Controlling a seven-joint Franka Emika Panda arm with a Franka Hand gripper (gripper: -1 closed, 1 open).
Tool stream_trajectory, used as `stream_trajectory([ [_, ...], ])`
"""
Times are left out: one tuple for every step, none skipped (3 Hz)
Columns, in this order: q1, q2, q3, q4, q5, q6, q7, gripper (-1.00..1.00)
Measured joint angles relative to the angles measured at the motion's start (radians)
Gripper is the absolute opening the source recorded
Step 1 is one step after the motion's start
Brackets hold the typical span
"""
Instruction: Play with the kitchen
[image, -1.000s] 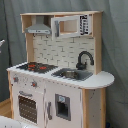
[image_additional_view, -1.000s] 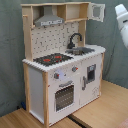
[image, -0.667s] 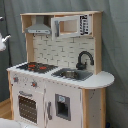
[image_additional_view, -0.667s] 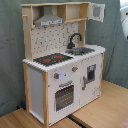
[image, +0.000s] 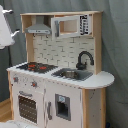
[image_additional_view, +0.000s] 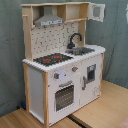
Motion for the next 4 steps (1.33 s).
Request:
stream_trajectory([
  [-0.001,0.002,-0.056,-0.036,0.0,0.051,0.056,1.0],
  [-0.001,0.003,-0.106,-0.07,0.0,0.116,0.121,1.0],
  [0.0,0.003,-0.155,-0.097,0.0,0.187,0.185,1.0],
  [0.0,0.004,-0.201,-0.117,0.0,0.26,0.239,1.0],
])
